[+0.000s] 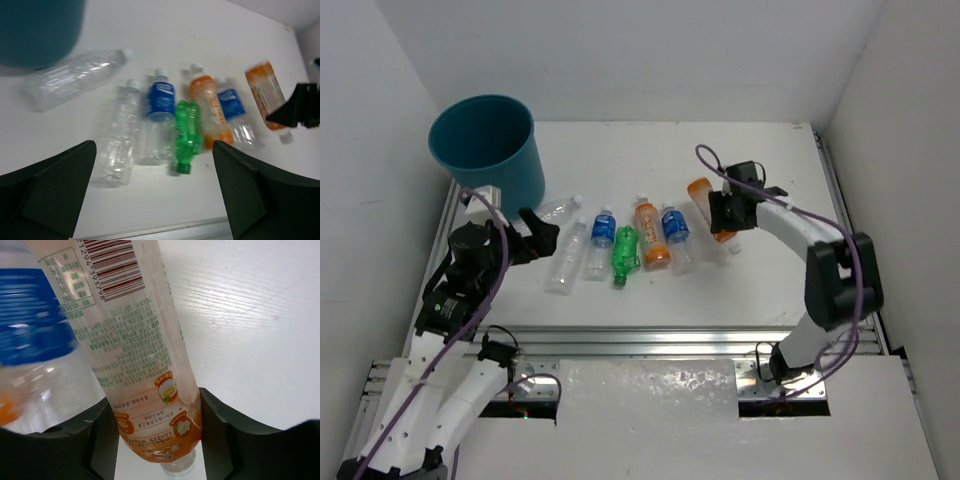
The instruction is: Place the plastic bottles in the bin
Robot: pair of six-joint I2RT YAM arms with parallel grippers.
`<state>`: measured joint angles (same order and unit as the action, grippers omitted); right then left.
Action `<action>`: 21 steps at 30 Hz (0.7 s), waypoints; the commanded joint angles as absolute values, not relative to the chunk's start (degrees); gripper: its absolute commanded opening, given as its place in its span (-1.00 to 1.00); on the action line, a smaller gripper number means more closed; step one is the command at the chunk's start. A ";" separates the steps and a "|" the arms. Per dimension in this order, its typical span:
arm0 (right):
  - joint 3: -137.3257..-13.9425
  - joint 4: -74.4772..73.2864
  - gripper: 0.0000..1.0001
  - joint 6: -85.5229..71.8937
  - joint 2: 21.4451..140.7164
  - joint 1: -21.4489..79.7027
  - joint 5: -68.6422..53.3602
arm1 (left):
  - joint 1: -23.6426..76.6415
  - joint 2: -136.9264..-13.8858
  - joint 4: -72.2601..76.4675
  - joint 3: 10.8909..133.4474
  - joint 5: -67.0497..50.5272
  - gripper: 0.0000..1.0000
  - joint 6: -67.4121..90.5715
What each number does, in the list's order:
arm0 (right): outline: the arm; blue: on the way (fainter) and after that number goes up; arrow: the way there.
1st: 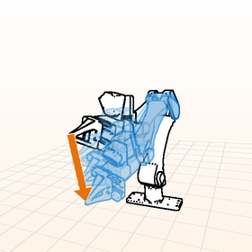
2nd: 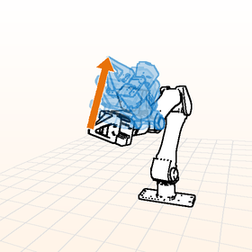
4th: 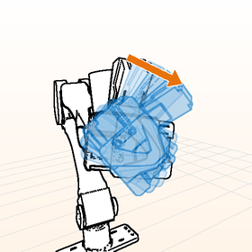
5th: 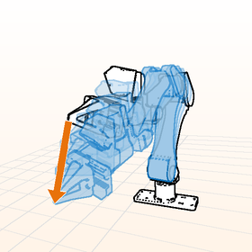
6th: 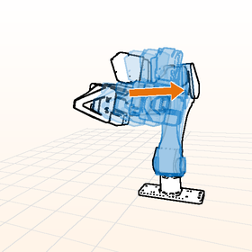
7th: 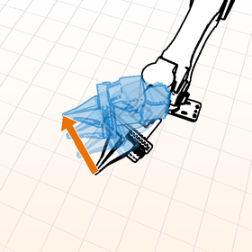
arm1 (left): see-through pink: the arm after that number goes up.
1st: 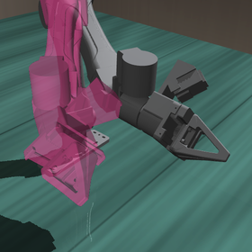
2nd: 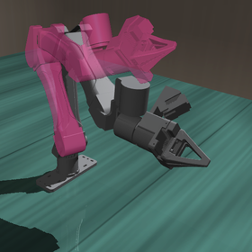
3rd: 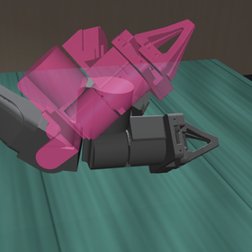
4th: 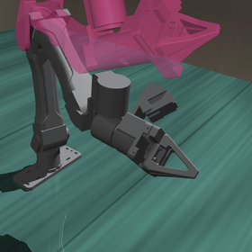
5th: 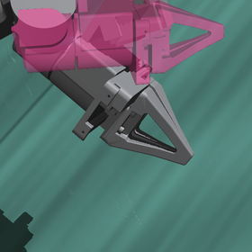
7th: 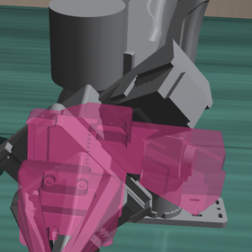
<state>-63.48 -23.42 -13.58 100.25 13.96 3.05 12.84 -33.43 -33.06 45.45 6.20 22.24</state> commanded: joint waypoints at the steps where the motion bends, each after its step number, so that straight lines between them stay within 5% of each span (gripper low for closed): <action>1: -63.29 -22.67 -0.60 -16.69 85.72 15.20 3.09 | 13.45 -38.39 -23.74 48.51 -8.85 0.99 22.93; 5: -60.21 -19.61 -0.60 -19.42 72.35 15.56 -18.92 | 20.71 -48.58 -18.29 53.77 -10.31 1.00 27.41; 8: -59.68 -16.36 -0.60 -23.62 66.90 16.08 -36.18 | 37.74 -57.01 -12.51 61.75 -5.01 0.99 28.39; 14: -59.58 -12.22 -0.59 -27.86 61.09 16.43 -51.72 | 43.41 -63.45 -2.82 68.80 -11.15 0.99 29.71; 21: -61.26 -16.17 -0.59 -26.10 57.75 17.40 -55.01 | 43.77 -66.27 1.22 70.58 -11.69 0.99 29.62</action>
